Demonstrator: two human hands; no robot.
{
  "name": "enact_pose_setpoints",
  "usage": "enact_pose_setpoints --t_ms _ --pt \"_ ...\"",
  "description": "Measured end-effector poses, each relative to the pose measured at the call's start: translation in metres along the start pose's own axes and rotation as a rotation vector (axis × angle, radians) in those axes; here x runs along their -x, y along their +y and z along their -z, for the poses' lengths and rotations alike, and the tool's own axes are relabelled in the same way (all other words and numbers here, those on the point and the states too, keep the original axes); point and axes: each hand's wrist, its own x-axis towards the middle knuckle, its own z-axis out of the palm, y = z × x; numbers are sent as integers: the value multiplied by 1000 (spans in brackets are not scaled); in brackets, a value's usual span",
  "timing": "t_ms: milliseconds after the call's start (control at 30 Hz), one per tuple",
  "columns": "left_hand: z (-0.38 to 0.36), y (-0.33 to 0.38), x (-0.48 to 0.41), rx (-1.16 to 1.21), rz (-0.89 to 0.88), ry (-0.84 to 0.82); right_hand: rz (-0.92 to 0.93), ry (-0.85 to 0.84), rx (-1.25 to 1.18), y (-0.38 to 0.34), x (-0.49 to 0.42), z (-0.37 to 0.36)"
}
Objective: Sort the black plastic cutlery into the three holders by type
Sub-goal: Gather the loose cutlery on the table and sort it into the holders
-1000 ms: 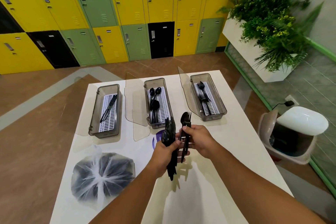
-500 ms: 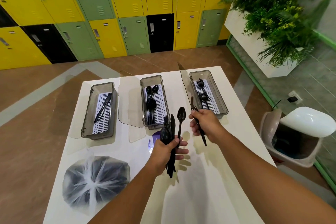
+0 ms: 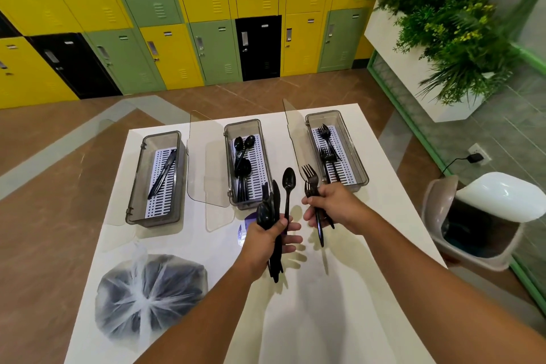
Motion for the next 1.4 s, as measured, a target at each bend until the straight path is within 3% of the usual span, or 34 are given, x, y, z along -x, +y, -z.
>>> enact_pose_setpoints --t_ms 100,300,400,533,800,900,1000,1267,1400 --pt "-3 2 -1 2 -10 -1 -2 -27 11 4 4 0" --pt "-3 4 2 23 -18 -27 -109 -241 -68 -16 22 34" --pt "-1 3 4 12 -11 -20 -81 -77 -65 -29 9 56" --pt "2 3 8 -7 -15 -35 -58 262 244 -32 -26 68" --pt "16 1 18 -45 -1 -84 73 472 441 -21 -46 51" --pt "19 -1 21 -23 3 -65 210 550 312 -12 -32 34" --pt "21 -2 26 -19 2 -57 297 496 140 0 -11 6" --pt "27 -3 44 -92 -13 -139 135 178 -51 12 25 -70" --pt "32 -6 50 -136 -10 -69 124 254 -286 1 30 -79"
